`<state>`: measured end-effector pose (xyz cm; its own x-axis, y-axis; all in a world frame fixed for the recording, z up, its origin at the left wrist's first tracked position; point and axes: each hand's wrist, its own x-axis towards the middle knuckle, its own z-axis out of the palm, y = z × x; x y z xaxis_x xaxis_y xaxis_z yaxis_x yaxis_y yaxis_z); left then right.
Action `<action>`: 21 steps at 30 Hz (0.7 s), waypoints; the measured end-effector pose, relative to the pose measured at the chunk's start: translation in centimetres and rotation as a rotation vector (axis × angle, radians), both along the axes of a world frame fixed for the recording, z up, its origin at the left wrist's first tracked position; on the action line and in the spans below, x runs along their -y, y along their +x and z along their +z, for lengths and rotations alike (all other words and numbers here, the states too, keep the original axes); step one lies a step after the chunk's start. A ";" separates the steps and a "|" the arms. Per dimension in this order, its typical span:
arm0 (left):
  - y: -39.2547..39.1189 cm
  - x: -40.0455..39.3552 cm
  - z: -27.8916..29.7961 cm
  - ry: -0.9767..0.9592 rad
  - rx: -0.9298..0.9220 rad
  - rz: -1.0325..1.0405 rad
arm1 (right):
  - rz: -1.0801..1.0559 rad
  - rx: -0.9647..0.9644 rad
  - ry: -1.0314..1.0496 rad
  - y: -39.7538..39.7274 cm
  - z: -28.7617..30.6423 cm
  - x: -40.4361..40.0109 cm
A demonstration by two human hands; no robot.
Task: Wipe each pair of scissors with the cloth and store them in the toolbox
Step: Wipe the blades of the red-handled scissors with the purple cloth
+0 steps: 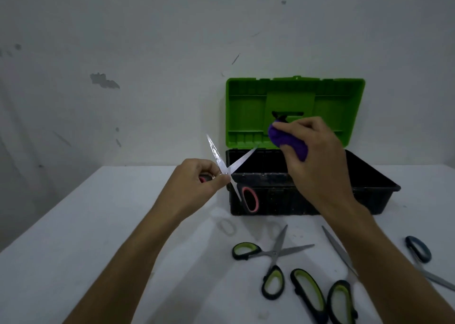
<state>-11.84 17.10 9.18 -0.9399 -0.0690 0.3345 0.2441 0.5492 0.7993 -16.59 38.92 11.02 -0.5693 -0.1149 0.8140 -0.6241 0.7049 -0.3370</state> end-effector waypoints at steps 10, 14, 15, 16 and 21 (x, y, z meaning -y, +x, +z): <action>0.6 0.1 0.1 0.056 0.000 0.018 | 0.091 0.038 0.047 -0.1 -0.6 0.4; 1.1 -0.1 0.6 0.039 0.075 -0.032 | 0.267 -0.024 0.062 1.2 0.5 0.4; 1.2 -0.3 0.6 0.017 0.090 -0.041 | 0.327 -0.001 0.119 1.7 0.5 0.8; 1.3 -0.6 0.5 -0.009 0.099 -0.051 | 0.366 0.025 0.193 2.2 0.5 1.3; 1.5 -1.3 0.5 -0.001 0.051 -0.134 | 0.310 -0.010 0.450 2.3 -0.3 2.4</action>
<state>-10.38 18.42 9.67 -0.9565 0.0586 0.2859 0.2743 0.5151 0.8121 -14.31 36.48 10.76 -0.4460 -0.6143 0.6509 -0.8273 0.5604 -0.0380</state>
